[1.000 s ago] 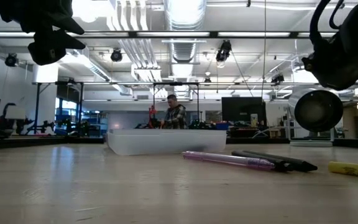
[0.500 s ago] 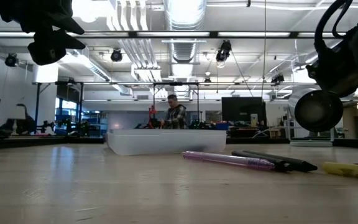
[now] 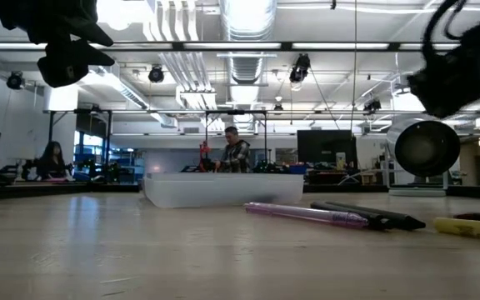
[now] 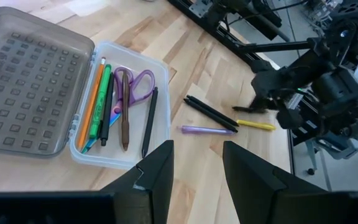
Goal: Pick & place school supplies into a supply box
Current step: Put the black pen into the black supply box
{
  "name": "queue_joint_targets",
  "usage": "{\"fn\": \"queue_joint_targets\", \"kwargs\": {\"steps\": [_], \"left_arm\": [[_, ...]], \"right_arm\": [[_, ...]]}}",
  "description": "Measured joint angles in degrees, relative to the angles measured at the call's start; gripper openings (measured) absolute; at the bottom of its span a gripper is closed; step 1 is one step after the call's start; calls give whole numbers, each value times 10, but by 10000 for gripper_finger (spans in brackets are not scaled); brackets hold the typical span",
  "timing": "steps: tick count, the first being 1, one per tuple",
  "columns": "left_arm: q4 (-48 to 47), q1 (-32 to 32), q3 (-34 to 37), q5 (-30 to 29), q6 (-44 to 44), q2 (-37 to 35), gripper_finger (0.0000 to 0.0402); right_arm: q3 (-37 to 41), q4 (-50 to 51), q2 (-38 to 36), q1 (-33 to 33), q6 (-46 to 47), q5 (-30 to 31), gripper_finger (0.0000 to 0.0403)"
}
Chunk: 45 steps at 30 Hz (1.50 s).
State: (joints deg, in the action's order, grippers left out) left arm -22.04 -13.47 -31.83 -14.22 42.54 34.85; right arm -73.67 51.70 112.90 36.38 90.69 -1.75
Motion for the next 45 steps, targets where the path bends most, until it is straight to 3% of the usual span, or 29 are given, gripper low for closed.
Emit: {"fn": "queue_joint_targets", "kwargs": {"steps": [4, 11, 20, 27, 34, 45], "left_arm": [[0, 0, 0, 0, 0, 0, 122], [0, 0, 0, 0, 1, 13, 122], [20, -1, 0, 6, 26, 13, 122], [61, -1, -1, 6, 25, -24, 122], [98, -1, -1, 6, 17, -68, 122], [98, -1, -1, -14, -5, -95, 122]], "right_arm": [[-59, 40, 1, -15, -111, 101, 19], [-170, 71, -1, -85, -467, 200, 19], [-240, 81, 6, -235, -841, 205, 19], [-315, 85, 59, -301, -1069, 199, 20], [-410, 127, 152, -327, -1213, 199, 20], [-488, 139, 220, -350, -1219, 161, 36]]}}
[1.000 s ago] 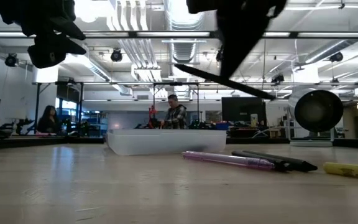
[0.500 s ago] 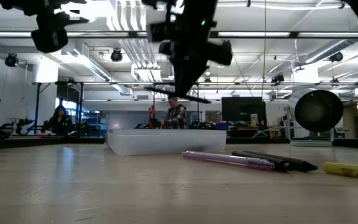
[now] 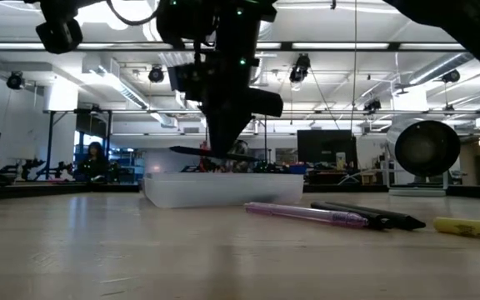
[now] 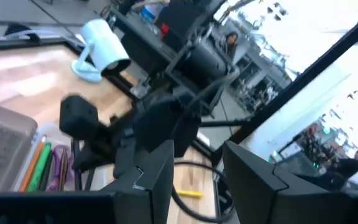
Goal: Pick & place school supplies into a supply box
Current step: Put the black pen into the black supply box
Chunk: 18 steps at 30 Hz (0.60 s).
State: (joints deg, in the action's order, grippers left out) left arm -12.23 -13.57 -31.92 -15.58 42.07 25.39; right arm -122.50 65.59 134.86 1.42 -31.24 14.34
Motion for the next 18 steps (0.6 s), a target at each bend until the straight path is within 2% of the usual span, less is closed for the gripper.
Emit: {"fn": "queue_joint_targets", "kwargs": {"steps": [11, 18], "left_arm": [[-3, 1, 0, -16, -10, 0, 122], [-8, 1, 0, -16, -11, 0, 122]], "right_arm": [[9, -3, -2, -5, 16, -14, 141], [10, 44, -27, -6, 177, -15, 167]]}}
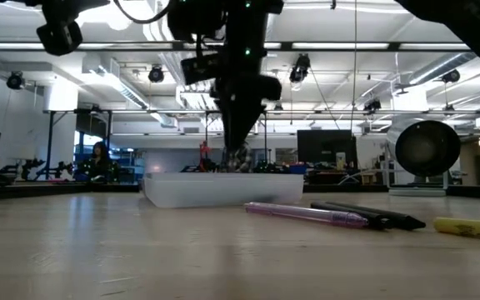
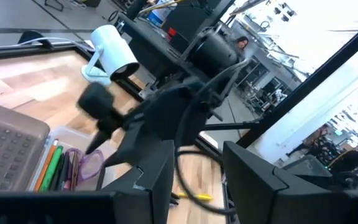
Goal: Pick & place school supplies into a supply box
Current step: Put the black pen into the black supply box
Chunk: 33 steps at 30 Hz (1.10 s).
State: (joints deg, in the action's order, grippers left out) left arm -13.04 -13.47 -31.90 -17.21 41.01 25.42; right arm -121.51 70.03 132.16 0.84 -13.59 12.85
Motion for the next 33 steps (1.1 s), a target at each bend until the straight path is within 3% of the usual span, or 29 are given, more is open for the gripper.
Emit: {"fn": "queue_joint_targets", "kwargs": {"steps": [7, 15, 25, 33], "left_arm": [[-21, 0, 1, 0, 0, 0, 122], [-26, 0, 1, 0, 0, 0, 122], [-29, 0, 2, 1, -4, 0, 122], [-29, 0, 2, 1, -17, 1, 122]], "right_arm": [[18, 48, -45, 6, 214, -100, 162], [127, 63, -111, 48, 458, -120, 155], [312, 5, -194, 145, 947, -124, 162], [366, -91, -196, 185, 1084, -142, 157]]}}
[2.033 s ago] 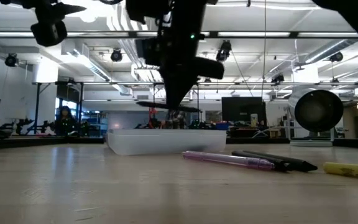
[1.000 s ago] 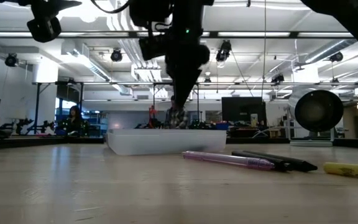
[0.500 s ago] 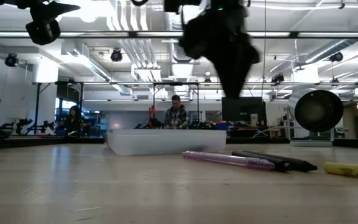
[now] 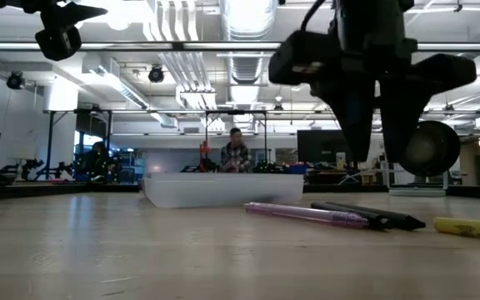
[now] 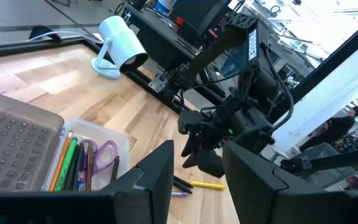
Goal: Pick & place school supplies into a supply box
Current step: Put the black pen into the black supply box
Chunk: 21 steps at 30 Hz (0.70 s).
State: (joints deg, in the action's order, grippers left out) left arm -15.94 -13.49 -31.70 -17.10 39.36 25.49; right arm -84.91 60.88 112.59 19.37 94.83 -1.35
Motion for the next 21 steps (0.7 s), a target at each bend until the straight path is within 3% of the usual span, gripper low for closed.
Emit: {"fn": "queue_joint_targets", "kwargs": {"steps": [21], "left_arm": [[-1, 0, 0, 0, 1, 27, 122]], "right_arm": [[42, -74, 30, 3, 8, 4, 120]]}}
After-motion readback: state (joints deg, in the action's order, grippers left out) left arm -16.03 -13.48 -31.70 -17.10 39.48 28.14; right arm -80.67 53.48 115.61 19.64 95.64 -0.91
